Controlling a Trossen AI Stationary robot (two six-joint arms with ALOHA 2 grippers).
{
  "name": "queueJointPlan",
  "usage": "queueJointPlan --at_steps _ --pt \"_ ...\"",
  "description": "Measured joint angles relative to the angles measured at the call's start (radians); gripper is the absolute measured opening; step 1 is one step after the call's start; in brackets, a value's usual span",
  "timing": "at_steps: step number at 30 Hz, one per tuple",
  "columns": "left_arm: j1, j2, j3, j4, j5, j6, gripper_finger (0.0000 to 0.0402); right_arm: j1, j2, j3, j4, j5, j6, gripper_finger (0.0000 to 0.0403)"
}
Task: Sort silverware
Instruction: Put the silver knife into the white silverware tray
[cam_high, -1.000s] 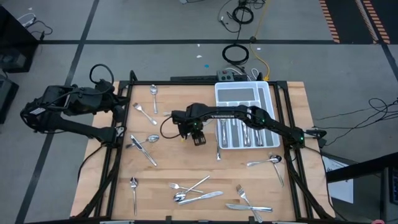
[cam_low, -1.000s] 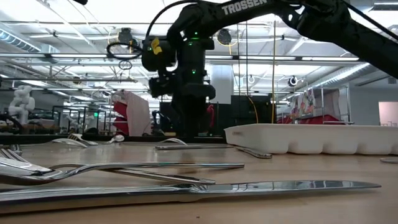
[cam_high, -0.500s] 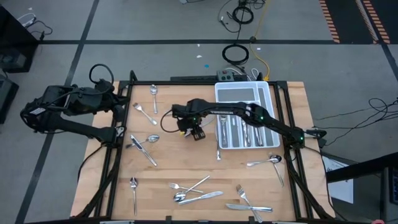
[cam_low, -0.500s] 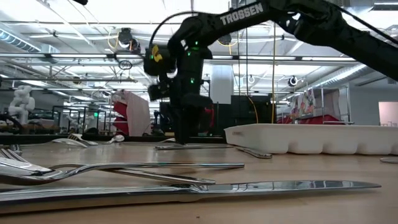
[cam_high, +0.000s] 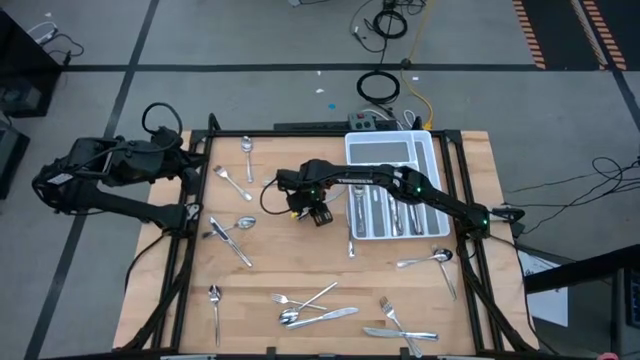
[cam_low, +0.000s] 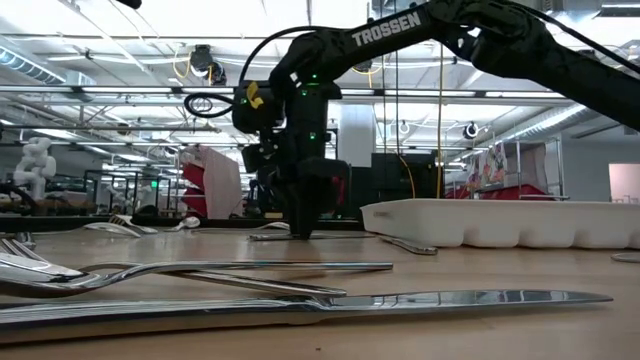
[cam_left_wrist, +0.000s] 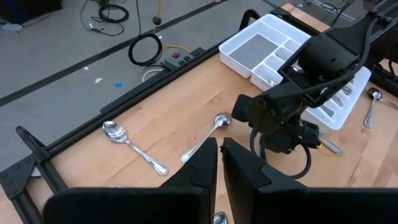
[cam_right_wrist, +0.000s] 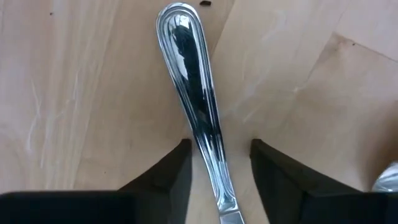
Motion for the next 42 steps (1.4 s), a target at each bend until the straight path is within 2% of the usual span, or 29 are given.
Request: queueJointPlan --at_steps 4,8,10,20,29,42 --pt "0.000 0.000 0.000 -0.003 0.000 0.000 0.0032 0.009 0.025 0.003 0.003 0.002 0.002 0.0101" --pt "0.000 0.000 0.000 -0.006 -0.001 0.001 0.0032 0.025 0.031 0.003 0.012 0.015 0.004 0.0029" --pt "0.000 0.000 0.000 -0.006 -0.002 0.008 0.0032 0.032 0.031 0.002 0.019 0.023 0.001 0.0012" --pt "0.000 0.000 0.000 -0.033 -0.019 0.010 0.0032 0.050 -0.005 -0.008 0.033 0.043 0.009 0.0002" --pt "0.000 0.000 0.000 -0.029 -0.046 0.033 0.0032 0.051 -0.081 -0.013 0.073 0.007 0.066 0.0000" --pt "0.000 0.000 0.000 -0.029 -0.056 0.035 0.0032 0.088 -0.200 -0.008 0.149 0.023 0.116 0.0000"
